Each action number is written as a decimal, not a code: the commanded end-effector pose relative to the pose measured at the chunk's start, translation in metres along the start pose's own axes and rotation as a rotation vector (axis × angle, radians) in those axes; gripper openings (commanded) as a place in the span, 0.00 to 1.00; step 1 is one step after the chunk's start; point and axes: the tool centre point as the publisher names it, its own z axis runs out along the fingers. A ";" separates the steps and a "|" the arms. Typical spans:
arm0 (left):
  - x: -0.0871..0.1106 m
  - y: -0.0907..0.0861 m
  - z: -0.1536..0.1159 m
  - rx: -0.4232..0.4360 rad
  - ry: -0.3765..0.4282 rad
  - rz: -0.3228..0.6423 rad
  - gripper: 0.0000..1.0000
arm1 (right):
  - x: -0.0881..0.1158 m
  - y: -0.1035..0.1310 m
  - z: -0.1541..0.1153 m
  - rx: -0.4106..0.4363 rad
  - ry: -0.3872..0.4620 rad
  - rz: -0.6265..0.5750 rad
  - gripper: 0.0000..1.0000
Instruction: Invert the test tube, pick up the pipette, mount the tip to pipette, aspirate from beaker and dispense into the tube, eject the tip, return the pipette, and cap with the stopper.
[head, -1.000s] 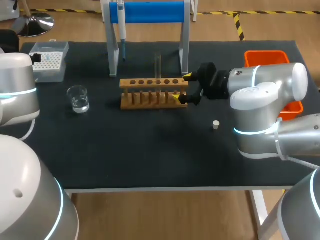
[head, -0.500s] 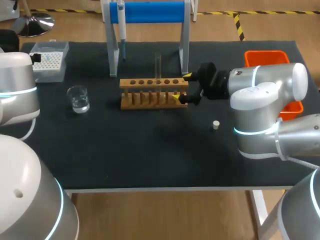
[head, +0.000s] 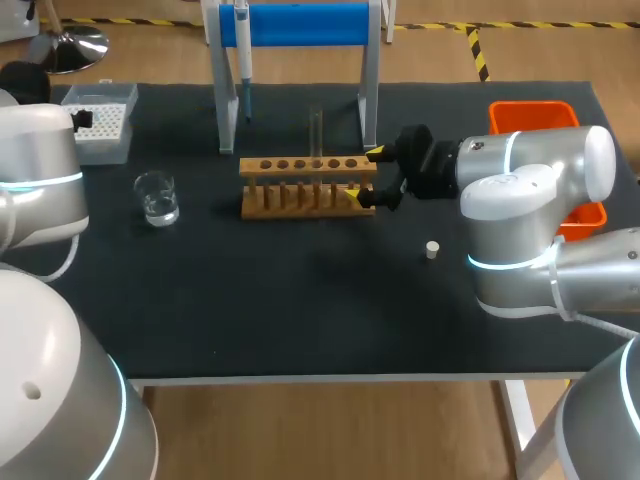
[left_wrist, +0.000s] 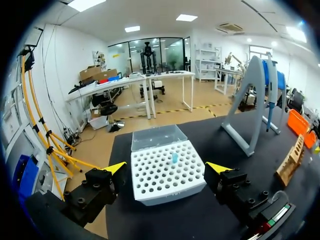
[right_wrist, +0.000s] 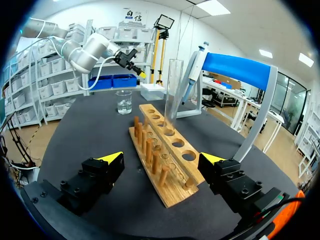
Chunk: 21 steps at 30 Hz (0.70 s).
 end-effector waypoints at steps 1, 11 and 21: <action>0.004 -0.001 0.019 -0.006 -0.024 -0.003 1.00 | 0.000 -0.001 -0.001 -0.003 0.000 0.000 1.00; 0.008 0.000 0.033 -0.014 -0.036 -0.009 1.00 | 0.000 -0.001 -0.001 -0.003 0.000 0.000 1.00; 0.014 0.001 0.045 -0.023 -0.039 -0.013 1.00 | 0.000 -0.001 -0.001 -0.003 0.000 0.000 1.00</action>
